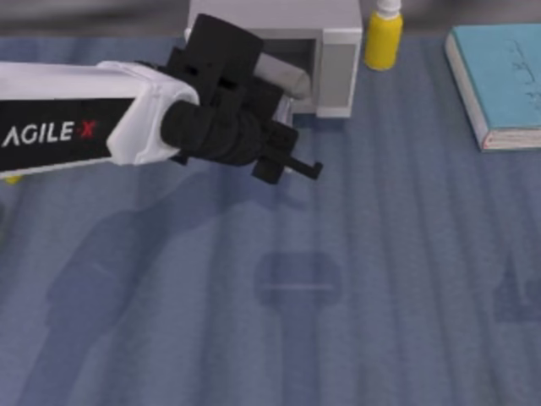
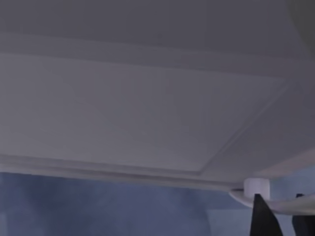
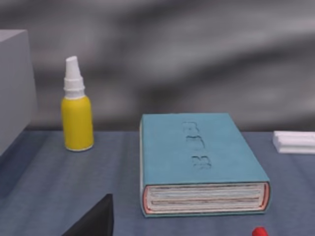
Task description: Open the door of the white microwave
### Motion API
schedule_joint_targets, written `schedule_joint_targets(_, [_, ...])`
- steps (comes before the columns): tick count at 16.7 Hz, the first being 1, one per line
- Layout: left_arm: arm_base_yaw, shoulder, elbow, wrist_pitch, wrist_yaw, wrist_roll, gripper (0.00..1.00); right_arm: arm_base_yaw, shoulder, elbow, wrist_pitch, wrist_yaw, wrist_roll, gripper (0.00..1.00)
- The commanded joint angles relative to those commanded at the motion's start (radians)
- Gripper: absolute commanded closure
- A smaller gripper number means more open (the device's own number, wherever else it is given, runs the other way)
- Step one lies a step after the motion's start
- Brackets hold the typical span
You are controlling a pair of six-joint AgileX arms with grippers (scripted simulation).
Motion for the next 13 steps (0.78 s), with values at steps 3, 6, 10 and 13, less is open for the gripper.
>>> schedule_joint_targets(3, [0.000,0.000,0.000,0.000,0.000,0.000,1.00,0.000,0.000,0.000,0.000,0.000,0.000,0.00])
schedule_joint_targets(6, [0.000,0.000,0.000,0.000,0.000,0.000,1.00,0.000,0.000,0.000,0.000,0.000,0.000,0.00])
schedule_joint_targets(10, [0.000,0.000,0.000,0.000,0.000,0.000,1.00,0.000,0.000,0.000,0.000,0.000,0.000,0.00])
schedule_joint_targets(13, [-0.007,0.001,-0.002,-0.001,0.011,-0.003,1.00,0.000,0.000,0.000,0.000,0.000,0.000,0.00])
